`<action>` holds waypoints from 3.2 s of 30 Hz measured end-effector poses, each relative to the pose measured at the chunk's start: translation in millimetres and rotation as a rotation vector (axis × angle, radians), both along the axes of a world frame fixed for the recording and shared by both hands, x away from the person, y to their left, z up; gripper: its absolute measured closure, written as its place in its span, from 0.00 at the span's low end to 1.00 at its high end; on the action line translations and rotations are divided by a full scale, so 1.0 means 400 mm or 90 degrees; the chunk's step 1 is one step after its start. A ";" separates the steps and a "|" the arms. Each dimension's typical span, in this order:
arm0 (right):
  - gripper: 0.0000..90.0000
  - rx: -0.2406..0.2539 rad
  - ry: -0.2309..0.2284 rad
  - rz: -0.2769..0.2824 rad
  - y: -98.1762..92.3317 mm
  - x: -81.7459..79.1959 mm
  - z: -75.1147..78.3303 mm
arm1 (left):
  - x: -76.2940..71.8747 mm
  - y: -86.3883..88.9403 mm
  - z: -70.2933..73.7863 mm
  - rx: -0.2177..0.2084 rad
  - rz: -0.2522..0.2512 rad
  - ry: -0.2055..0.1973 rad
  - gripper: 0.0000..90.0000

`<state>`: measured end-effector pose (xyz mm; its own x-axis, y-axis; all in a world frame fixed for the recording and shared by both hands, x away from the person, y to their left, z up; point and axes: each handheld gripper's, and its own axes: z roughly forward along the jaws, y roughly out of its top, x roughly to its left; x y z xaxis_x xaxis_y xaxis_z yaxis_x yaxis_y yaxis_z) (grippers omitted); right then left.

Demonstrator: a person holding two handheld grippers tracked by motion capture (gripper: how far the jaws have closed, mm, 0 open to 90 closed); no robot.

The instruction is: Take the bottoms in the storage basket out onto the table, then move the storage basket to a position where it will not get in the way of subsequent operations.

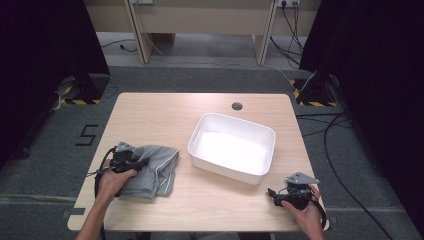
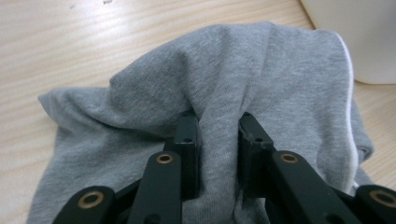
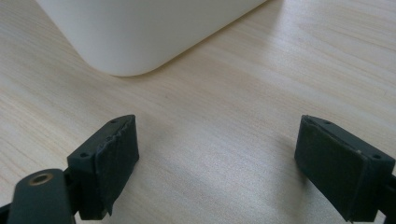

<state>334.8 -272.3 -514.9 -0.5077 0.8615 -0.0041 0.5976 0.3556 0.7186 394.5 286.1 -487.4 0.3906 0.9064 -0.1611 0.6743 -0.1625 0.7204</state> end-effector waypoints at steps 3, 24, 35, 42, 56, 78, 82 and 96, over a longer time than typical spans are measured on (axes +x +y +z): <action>0.16 0.001 0.001 -0.001 0.000 0.000 0.000 | -0.008 0.005 -0.006 0.004 -0.003 0.002 0.80; 0.16 -0.001 0.000 0.000 0.000 0.000 0.000 | -0.041 0.004 -0.042 0.046 -0.003 0.003 0.75; 0.16 0.001 0.001 -0.001 0.000 0.000 0.000 | -0.044 0.015 -0.037 0.032 -0.009 0.023 0.61; 0.16 0.001 0.002 -0.005 0.001 0.002 0.000 | -0.047 0.016 -0.016 0.031 -0.006 0.007 0.43; 0.16 -0.001 0.001 -0.008 0.003 0.006 0.000 | -0.080 0.003 0.064 -0.016 0.001 -0.058 0.34; 0.21 0.031 -0.036 0.009 0.009 -0.028 0.044 | -0.104 -0.130 0.081 -0.037 -0.074 -0.088 0.32; 0.21 0.035 -0.045 0.015 0.018 -0.040 0.062 | -0.105 -0.161 0.073 -0.033 -0.089 -0.087 0.31; 0.21 0.039 -0.048 0.071 0.071 -0.057 0.075 | -0.085 -0.246 0.069 -0.017 -0.132 -0.087 0.30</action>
